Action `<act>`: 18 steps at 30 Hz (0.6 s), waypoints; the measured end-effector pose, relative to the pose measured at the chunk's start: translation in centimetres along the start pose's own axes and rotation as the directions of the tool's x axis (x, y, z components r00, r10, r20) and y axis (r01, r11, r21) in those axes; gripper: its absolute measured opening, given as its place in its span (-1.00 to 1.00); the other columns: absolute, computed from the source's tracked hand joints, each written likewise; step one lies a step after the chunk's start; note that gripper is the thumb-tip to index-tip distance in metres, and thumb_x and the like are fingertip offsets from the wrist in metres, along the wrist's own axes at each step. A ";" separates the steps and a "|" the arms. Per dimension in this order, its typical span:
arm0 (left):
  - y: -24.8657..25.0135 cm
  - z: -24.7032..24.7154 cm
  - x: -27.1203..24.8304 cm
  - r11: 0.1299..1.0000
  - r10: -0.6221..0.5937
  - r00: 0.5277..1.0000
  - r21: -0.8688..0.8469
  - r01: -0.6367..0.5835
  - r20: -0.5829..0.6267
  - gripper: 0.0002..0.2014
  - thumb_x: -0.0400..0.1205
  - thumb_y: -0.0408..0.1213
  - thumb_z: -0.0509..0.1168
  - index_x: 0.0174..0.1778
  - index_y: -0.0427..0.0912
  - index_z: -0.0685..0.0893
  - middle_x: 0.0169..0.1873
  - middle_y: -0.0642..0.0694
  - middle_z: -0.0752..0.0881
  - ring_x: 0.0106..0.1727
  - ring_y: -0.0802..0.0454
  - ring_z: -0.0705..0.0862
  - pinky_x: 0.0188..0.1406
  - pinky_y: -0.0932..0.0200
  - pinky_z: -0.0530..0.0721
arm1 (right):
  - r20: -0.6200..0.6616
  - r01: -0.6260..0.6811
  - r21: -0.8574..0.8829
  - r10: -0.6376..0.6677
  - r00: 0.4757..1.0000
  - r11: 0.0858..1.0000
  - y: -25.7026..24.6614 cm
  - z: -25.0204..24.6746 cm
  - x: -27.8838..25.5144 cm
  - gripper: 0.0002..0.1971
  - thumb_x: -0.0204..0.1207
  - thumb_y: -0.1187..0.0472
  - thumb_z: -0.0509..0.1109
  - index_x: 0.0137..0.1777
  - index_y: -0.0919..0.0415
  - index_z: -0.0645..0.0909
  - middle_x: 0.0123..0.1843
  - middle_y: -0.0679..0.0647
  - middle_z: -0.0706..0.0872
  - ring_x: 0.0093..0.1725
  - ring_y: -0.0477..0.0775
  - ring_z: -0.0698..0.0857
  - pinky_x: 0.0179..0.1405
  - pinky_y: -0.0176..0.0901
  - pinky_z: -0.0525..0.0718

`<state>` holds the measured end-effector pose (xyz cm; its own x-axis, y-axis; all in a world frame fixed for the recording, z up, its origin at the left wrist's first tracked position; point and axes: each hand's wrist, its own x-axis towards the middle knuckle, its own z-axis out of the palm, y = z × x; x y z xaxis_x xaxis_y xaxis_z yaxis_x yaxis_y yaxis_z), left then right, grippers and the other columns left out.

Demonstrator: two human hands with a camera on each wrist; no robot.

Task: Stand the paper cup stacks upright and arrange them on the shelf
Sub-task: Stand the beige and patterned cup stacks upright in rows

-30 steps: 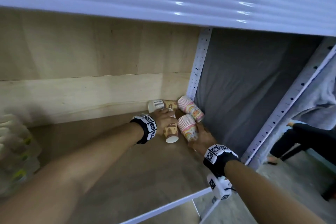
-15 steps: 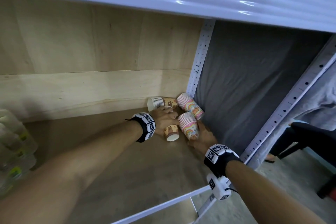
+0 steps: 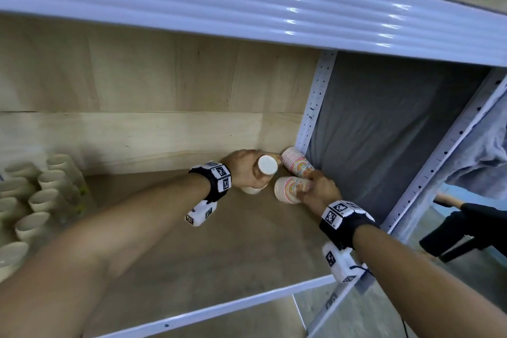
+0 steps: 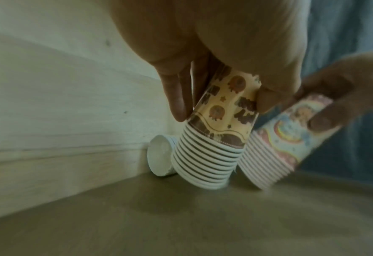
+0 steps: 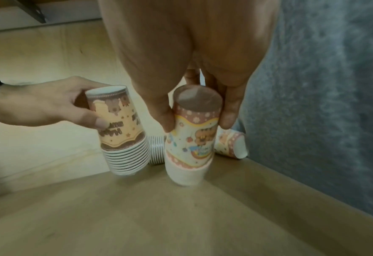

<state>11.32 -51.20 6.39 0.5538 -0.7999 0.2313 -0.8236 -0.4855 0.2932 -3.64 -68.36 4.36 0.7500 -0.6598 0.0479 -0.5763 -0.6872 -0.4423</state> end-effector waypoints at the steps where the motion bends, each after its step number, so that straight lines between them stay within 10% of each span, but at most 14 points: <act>1: -0.2 -0.7 -0.2 0.997 -0.060 0.998 -0.057 0.060 0.000 -0.45 0.35 0.12 0.49 0.20 0.03 0.56 0.05 0.00 0.76 0.03 -0.07 0.72 -0.08 0.17 0.66 | 0.006 0.015 -0.005 -0.015 1.000 1.000 -0.6 -0.4 0.0 -0.41 0.33 0.02 0.49 0.38 0.07 0.50 0.29 0.23 0.68 0.25 0.30 0.68 0.24 -0.04 0.64; 18: -6.4 -10.3 -10.2 0.821 -0.520 0.854 -0.269 0.504 0.014 -0.44 0.31 -0.17 0.56 0.18 0.06 0.47 -0.01 -0.09 0.70 -0.05 -0.13 0.74 -0.16 0.00 0.82 | 0.258 0.412 -0.051 -0.387 0.885 0.910 -16.1 0.8 -2.5 -0.52 0.37 0.14 0.53 0.29 0.16 0.52 0.20 0.15 0.65 0.20 0.20 0.64 0.10 -0.02 0.68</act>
<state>12.16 -36.29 11.66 0.8995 -0.4358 0.0323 -0.3641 -0.7064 0.6070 4.01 -55.42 10.60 0.9707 -0.2398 -0.0177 -0.2315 -0.9125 -0.3371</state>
